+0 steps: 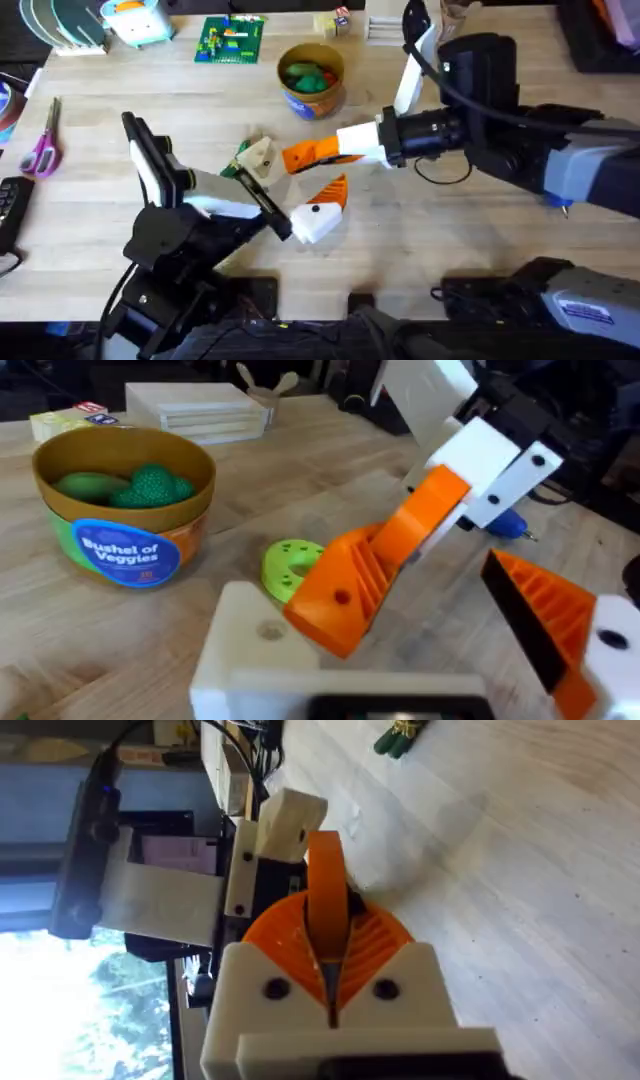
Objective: Pick up the gripper from the table and insert it into the empty holder that is missing its gripper. Then pick up a screw, insert it into the mounting hole, and use the screwdriver to tighten it. Finally, clean up the table by picking up the vegetable and placing it into the bucket.
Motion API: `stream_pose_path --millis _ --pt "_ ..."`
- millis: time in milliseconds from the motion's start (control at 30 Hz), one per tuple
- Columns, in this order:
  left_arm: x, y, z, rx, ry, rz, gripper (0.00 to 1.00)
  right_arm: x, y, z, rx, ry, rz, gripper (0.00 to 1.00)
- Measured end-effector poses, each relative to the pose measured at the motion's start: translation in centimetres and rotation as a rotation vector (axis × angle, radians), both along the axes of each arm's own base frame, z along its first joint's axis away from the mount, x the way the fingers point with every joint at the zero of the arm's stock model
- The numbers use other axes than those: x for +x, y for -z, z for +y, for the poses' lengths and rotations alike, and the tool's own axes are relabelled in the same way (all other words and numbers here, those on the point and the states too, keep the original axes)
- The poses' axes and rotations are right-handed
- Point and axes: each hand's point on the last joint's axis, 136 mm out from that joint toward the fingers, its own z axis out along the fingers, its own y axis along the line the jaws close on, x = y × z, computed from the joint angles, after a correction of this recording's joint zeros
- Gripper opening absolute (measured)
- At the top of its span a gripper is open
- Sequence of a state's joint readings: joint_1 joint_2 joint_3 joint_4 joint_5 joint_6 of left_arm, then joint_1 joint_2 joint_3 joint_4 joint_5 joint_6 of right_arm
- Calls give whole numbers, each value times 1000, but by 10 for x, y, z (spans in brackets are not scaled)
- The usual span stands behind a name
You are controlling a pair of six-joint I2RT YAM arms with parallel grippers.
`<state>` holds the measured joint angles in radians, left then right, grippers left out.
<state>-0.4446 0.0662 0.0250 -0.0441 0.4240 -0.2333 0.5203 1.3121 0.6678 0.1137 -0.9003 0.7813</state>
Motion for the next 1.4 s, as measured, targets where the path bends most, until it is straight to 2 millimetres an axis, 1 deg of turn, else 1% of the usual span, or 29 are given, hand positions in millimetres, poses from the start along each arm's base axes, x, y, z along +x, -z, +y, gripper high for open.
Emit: stream_pose_path --millis 233,300,433,533,600,767,967,1067,1267,1400 --pt "0 0 0 0 0 0 992 9 -10 10 87 -15 29 9" --pt "0 0 0 0 0 0 992 9 -8 12 92 -17 67 9" --pt "0 0 0 0 0 0 991 8 4 13 81 -18 155 9" --pt "0 0 0 -1 -2 4 991 7 7 14 84 -25 190 9" --pt "1 0 1 -2 -5 3 991 7 5 15 95 -29 192 9" --pt "1 -2 0 -6 -5 -7 991 10 -8 19 138 -36 178 9" --pt "1 -3 1 -7 -8 -10 991 6 -9 22 142 -41 202 9" --pt "3 -2 2 -4 -21 -5 991 4 -7 26 139 -49 210 9" --pt "7 11 7 11 -57 35 991 4 10 32 120 -58 249 9" --pt "9 12 8 12 -67 42 991 6 11 34 130 -59 242 8"
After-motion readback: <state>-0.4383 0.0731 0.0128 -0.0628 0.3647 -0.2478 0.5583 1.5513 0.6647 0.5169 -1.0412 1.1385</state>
